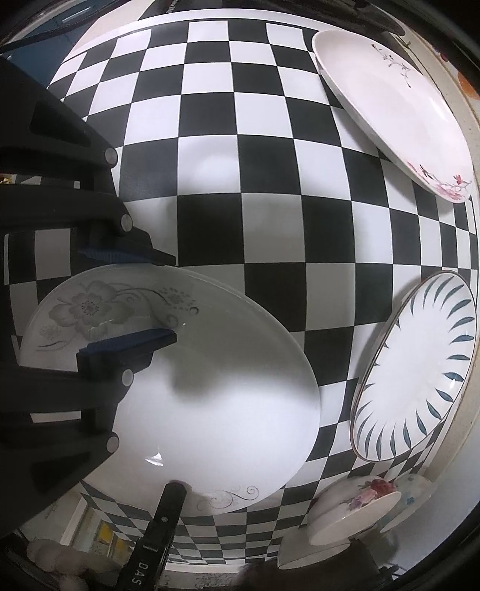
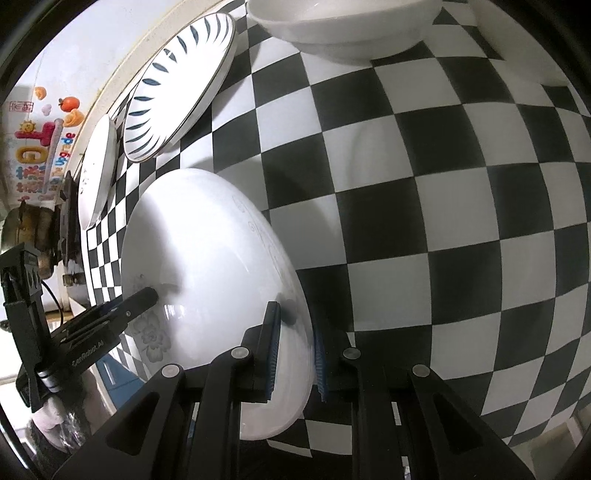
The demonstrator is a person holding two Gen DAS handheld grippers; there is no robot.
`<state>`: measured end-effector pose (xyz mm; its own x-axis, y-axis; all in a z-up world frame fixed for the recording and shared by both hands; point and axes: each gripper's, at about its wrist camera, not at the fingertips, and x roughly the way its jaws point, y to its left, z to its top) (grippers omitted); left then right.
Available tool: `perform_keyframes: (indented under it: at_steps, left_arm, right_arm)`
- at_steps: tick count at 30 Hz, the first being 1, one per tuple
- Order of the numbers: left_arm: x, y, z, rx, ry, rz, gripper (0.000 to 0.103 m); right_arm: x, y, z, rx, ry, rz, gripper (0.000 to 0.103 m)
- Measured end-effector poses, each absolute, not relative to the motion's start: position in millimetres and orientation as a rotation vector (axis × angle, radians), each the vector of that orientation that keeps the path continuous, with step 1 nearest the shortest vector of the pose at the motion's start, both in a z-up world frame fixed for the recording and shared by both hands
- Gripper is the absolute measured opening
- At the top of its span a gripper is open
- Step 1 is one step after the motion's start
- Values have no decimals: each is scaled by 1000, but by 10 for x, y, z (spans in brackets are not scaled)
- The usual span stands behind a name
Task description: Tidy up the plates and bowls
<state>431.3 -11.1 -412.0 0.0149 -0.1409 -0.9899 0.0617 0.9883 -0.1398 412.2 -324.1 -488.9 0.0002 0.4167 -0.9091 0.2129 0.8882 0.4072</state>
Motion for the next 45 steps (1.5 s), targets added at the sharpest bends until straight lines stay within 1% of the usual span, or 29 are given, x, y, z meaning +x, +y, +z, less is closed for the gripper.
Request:
perform_keyframes:
  at_steps: [3,5,7,11,12,13,15,16,18,22,25,31,35,44,45]
  left_arm:
    - [4274,-26,-4102,-111,1586,-84,32]
    - [4207,59,-4026,-145,1577,-31,32]
    - [4142,188,-3829,-157,1515,31,32]
    - [4090,437,-3415,-200,1403,99,32]
    - [4091,503,-3341,-212,1384,109,35]
    - [4122,588,-3261,-225,1367,122,36]
    - [4223,771,-3143,-264,1344,133,42]
    - [4281,888,-3116,-294,1329,133,42]
    - [4400,1139,-3159,-328,1310,162,42]
    - [4785,1771,-3335,-457,1309,224,42]
    - [5034,2132,-3551,-541,1332,245,42]
    - [5438,2386,-3944,-564,1385,249,42]
    - [5562,2426,-4114,-572,1418,247,42]
    - [5710,2306,-4251,-572,1437,216,41]
    - [5724,2294,-4257,-569,1433,220,38]
  right_arm:
    - [4140,-3300,-4917,542,1618,172,21]
    - [4117,-3352,-4840,541,1625,161,22]
    - [4088,-3392,-4691,549,1602,179,34]
    - [4074,-3278,-4258,518,1543,239,42]
    - [4097,-3202,-4149,512,1532,263,51]
    - [4142,-3086,-4012,514,1506,298,66]
    - [4245,-2893,-3832,517,1464,344,82]
    - [4323,-2771,-3746,515,1435,377,83]
    - [4541,-2464,-3622,476,1389,423,83]
    - [5119,-1851,-3589,392,1377,448,83]
    - [5625,-1447,-3724,379,1415,458,83]
    - [6458,-833,-4157,282,1484,443,82]
    - [6821,-684,-4470,249,1534,406,76]
    - [7193,-543,-4887,257,1634,434,52]
    - [7212,-524,-4923,252,1644,440,49]
